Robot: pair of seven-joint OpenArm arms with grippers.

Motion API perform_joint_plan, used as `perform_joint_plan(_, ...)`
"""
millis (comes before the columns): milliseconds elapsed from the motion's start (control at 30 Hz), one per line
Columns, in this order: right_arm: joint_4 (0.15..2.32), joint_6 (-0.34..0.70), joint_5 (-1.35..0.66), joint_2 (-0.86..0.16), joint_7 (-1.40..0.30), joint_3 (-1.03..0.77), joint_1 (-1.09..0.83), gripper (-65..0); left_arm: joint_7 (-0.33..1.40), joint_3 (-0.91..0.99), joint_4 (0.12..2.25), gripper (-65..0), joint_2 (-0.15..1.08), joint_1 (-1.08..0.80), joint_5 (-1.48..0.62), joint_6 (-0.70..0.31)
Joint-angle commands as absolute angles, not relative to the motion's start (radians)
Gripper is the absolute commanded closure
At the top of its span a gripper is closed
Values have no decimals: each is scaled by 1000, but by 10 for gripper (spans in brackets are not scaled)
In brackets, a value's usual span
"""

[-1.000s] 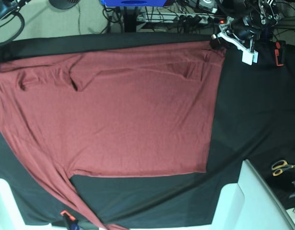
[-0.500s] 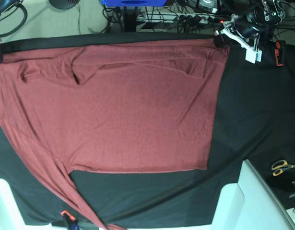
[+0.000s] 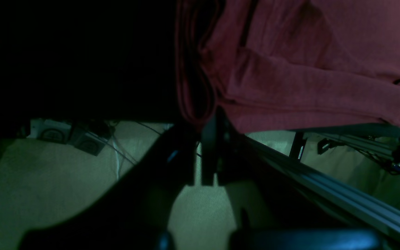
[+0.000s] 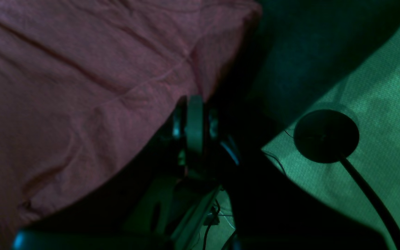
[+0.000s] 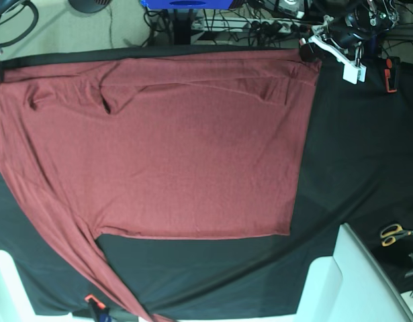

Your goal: Fold the T-shirt properly

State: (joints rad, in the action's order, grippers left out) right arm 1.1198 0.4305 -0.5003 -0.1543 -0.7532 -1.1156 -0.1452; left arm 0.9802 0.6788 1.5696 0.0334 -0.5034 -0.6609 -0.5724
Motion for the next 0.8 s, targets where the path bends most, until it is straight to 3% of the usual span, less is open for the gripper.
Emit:
perform_joint_plan(0,1141,433,-512,-179,-734,-1124,-147,-3,967,684,1583,0,42,-513,-670,-573)
perform_joint_plan(633,1135,433,-510,-177,-734,-1121,-147,-15,964,684,1583,0,41,-522,-661,-573)
perform_joint_plan(700,1135,433,-510,-177,-736,-1121,-147,-71,964,684,1583,0,41,-522,-661,-573)
perform_joint_plan(767,1136,433,-510,-174,-736,-1122,-147,-186,964,684,1583,0,41,-522,-661,-570)
